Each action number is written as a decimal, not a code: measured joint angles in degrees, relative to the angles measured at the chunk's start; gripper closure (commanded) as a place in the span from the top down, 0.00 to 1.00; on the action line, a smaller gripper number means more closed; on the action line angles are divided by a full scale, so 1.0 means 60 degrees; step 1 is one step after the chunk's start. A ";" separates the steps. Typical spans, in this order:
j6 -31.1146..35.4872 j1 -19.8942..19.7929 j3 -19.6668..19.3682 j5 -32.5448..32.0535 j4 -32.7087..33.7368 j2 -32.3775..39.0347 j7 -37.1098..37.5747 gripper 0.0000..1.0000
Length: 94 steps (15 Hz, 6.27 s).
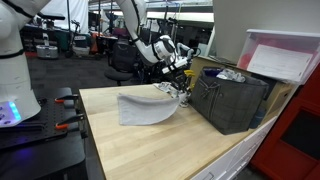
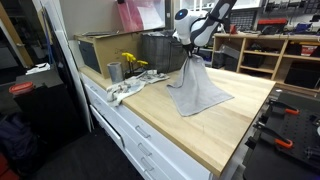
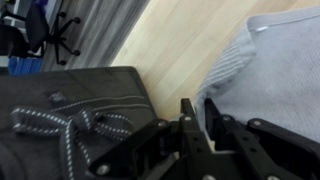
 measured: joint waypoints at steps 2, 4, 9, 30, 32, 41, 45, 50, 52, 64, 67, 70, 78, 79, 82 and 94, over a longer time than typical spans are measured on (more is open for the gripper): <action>0.0368 -0.0021 0.0131 -0.0491 0.0178 -0.0098 0.0020 0.66; 0.0707 -0.0054 0.0344 -0.0720 0.0129 -0.0285 0.0041 0.81; 0.0977 -0.0451 0.1402 0.0179 -0.0621 -0.0868 0.0192 1.00; 0.1245 -0.1623 0.3410 0.5511 0.0425 0.1980 -0.2259 0.98; 0.1162 -0.1623 0.3439 0.5516 0.0472 0.2043 -0.2368 0.99; 0.0878 -0.1675 0.3408 0.5516 0.0500 0.2044 -0.2462 0.45; 0.0645 -0.1680 0.3382 0.5516 0.0620 0.1973 -0.2462 0.16; 0.0099 -0.1696 0.3278 0.5516 0.0637 0.1606 -0.2464 0.00; -0.0127 -0.1695 0.3230 0.5516 0.0649 0.1444 -0.2464 0.01; -0.0010 -0.0404 0.2066 0.3158 0.2759 0.1519 -0.2897 0.50; 0.0667 -0.0203 0.1928 0.2847 0.2821 0.1447 -0.2865 0.73; 0.1148 -0.0250 0.1814 0.2853 0.2285 0.1071 -0.2449 0.94; 0.1278 -0.0888 0.1760 0.4470 -0.1515 -0.1200 -0.1148 1.00; 0.1190 -0.0923 0.1814 0.4717 -0.2022 -0.1458 -0.1052 1.00; 0.0784 -0.0912 0.2102 0.5474 -0.3289 -0.2151 -0.0663 1.00; -0.2806 -0.0360 0.2774 0.8119 -0.4967 -0.5519 0.1901 1.00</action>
